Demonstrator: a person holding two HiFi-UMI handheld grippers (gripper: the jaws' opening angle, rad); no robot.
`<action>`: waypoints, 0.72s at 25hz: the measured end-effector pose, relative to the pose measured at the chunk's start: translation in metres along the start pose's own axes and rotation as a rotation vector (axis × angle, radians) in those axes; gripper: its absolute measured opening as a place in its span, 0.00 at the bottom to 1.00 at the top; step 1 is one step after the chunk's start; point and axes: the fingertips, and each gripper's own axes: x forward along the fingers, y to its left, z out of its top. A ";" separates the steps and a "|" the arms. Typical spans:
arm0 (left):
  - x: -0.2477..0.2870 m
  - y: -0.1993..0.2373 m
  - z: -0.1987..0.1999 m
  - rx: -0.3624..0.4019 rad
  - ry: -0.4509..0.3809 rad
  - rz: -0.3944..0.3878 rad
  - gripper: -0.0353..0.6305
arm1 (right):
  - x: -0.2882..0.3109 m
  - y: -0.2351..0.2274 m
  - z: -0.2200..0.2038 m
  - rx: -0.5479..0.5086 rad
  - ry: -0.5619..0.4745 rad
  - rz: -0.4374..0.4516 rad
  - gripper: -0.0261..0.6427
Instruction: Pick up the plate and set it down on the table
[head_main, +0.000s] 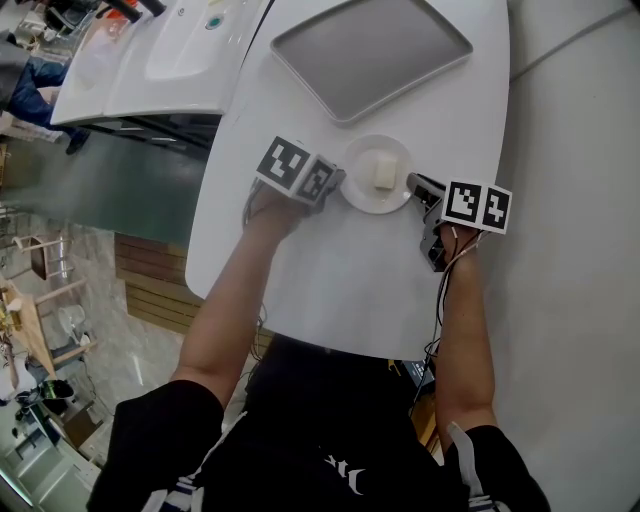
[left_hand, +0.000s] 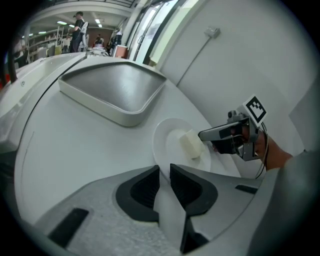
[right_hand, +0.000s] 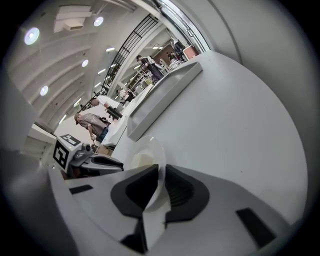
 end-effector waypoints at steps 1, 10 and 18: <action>0.000 0.000 0.001 0.013 0.012 0.017 0.14 | 0.001 0.000 0.000 -0.025 0.004 -0.020 0.09; 0.004 0.020 0.001 0.079 0.012 0.117 0.16 | 0.024 -0.003 0.003 -0.262 0.009 -0.154 0.13; -0.129 -0.077 -0.032 0.108 -0.639 -0.017 0.14 | -0.147 0.077 -0.017 -0.381 -0.487 0.191 0.06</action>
